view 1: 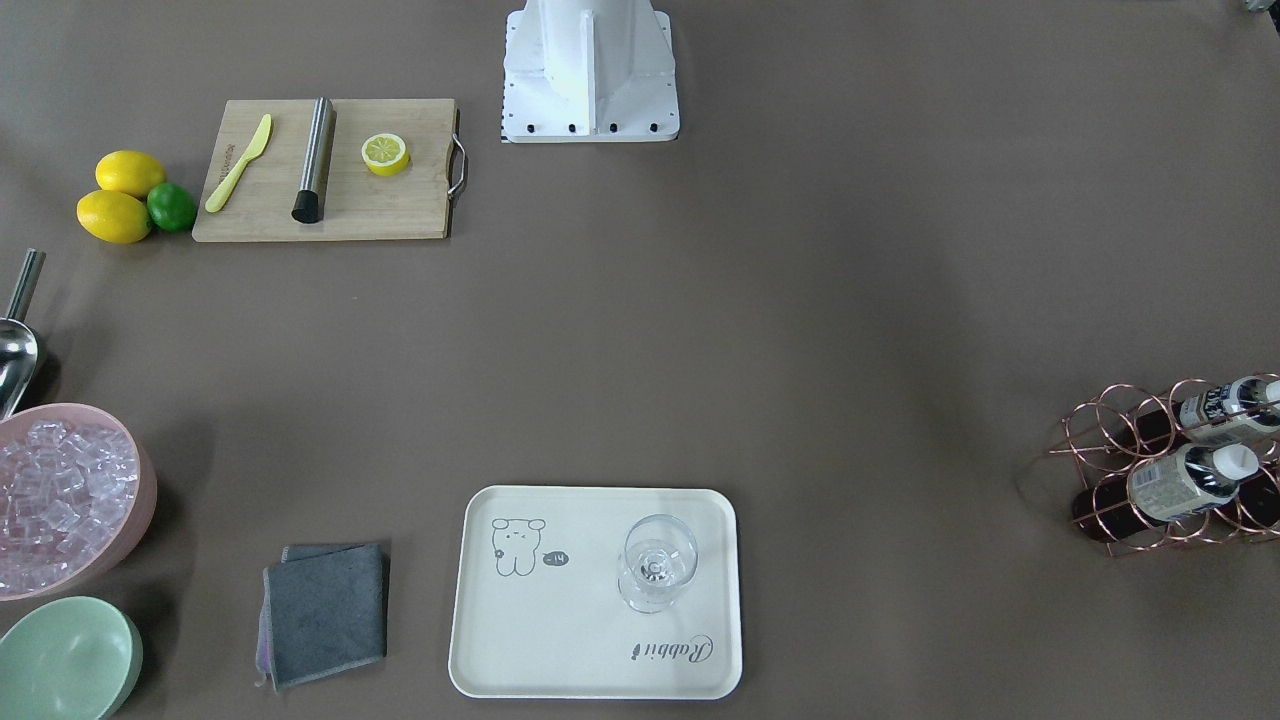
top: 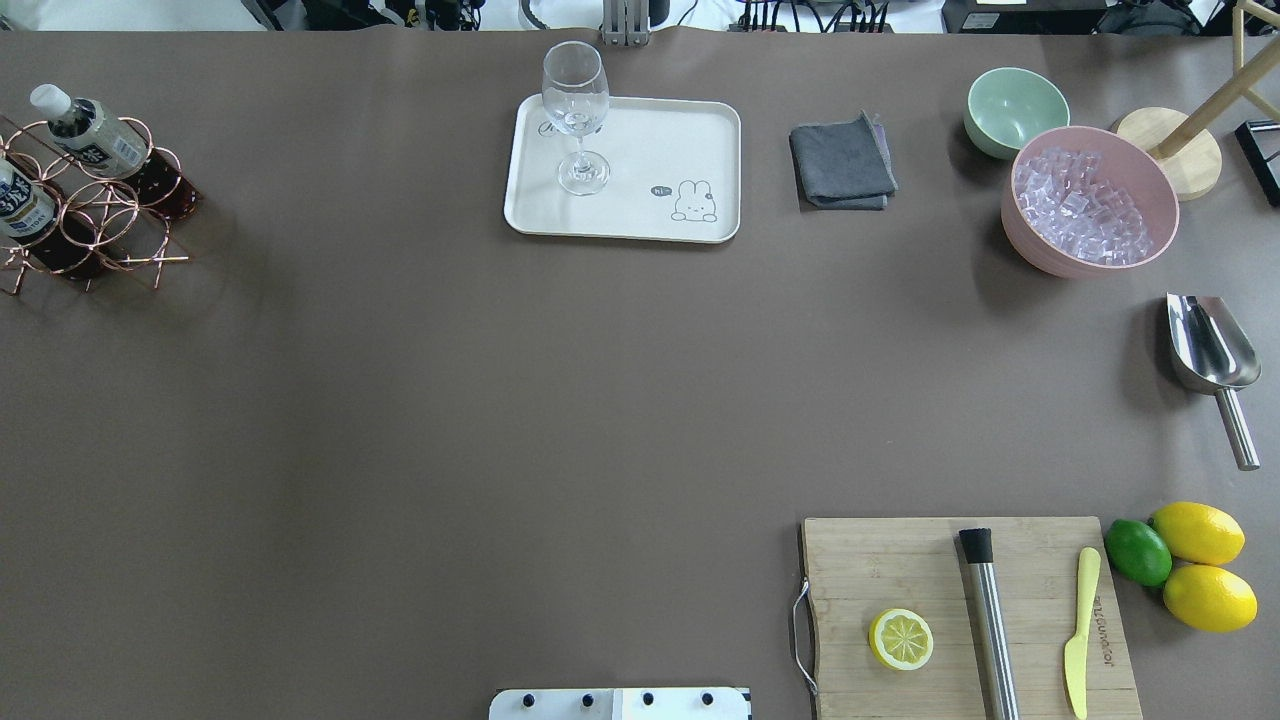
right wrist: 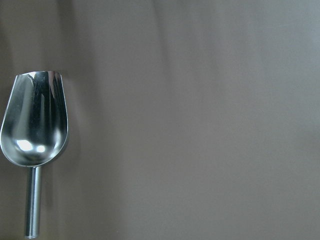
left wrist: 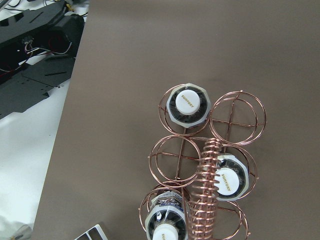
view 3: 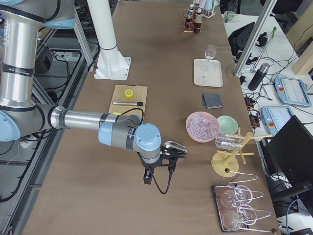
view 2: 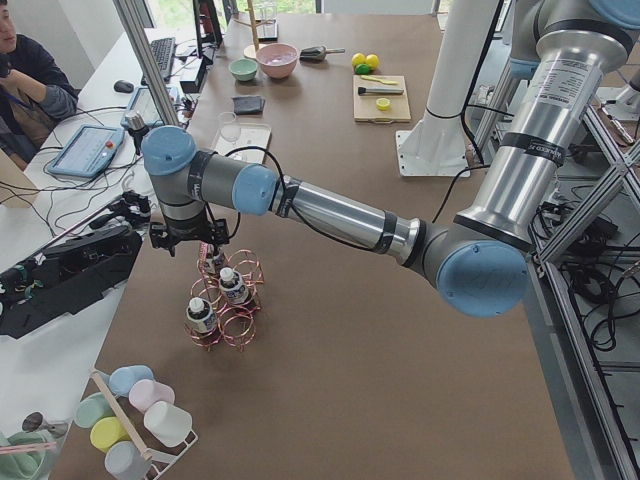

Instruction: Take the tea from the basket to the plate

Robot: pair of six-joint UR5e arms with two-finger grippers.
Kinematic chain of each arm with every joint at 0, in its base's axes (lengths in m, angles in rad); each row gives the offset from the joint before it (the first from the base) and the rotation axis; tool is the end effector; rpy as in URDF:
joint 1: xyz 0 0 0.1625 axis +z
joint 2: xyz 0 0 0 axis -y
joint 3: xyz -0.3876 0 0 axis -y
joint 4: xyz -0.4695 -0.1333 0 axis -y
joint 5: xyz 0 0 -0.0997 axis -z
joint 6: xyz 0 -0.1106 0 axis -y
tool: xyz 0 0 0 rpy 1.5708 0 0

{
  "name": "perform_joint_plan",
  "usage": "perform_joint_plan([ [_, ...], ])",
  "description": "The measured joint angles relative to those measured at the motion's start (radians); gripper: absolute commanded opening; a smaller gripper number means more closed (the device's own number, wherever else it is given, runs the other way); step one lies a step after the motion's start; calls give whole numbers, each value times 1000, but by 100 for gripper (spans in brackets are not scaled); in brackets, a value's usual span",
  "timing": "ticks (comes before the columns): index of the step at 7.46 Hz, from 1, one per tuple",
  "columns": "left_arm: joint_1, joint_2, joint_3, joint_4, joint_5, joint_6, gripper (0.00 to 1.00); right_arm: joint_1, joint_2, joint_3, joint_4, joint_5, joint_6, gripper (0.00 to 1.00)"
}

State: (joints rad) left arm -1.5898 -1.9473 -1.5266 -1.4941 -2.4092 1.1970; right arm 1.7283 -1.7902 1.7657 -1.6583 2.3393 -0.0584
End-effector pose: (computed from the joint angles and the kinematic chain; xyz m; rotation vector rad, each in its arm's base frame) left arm -0.0644 -0.7004 0.4161 0.7197 0.5845 1.2058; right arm 0.1303 -0.4605 0.6425 -0.0231 -0.7753 0.1371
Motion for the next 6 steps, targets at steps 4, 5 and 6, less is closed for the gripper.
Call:
perform_joint_plan([
  [4,51,6,23,-3,-6,13,18,7,0,-2,0,-1,-1,100],
  [5,53,3,23,-3,-6,19,0,11,0,-3,0,-1,0,100],
  [6,54,2,21,-1,-7,21,0,13,-1,-2,0,-2,0,100],
])
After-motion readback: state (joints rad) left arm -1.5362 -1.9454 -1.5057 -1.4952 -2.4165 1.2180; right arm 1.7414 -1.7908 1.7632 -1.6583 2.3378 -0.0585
